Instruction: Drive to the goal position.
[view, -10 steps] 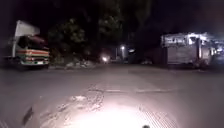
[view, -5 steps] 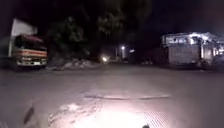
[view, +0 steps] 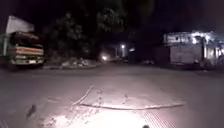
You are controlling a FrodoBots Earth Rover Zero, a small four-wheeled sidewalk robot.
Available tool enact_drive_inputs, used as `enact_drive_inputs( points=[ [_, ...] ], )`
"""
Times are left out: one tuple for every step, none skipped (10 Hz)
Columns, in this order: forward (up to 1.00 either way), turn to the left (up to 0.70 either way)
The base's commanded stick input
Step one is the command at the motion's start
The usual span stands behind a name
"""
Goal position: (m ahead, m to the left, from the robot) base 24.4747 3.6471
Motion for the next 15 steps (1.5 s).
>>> enact_drive_inputs(
  points=[
    [0.70, 0.01],
    [0.70, 0.01],
    [0.70, 0.01],
    [0.70, 0.01],
    [0.70, 0.01],
    [0.70, 0.01],
    [0.70, 0.01],
    [0.70, 0.01],
    [0.70, 0.01],
    [0.70, 0.01],
    [0.70, 0.01],
    [0.70, 0.01],
    [0.70, 0.01],
    [0.70, 0.01],
    [0.70, 0.01]
  ],
)
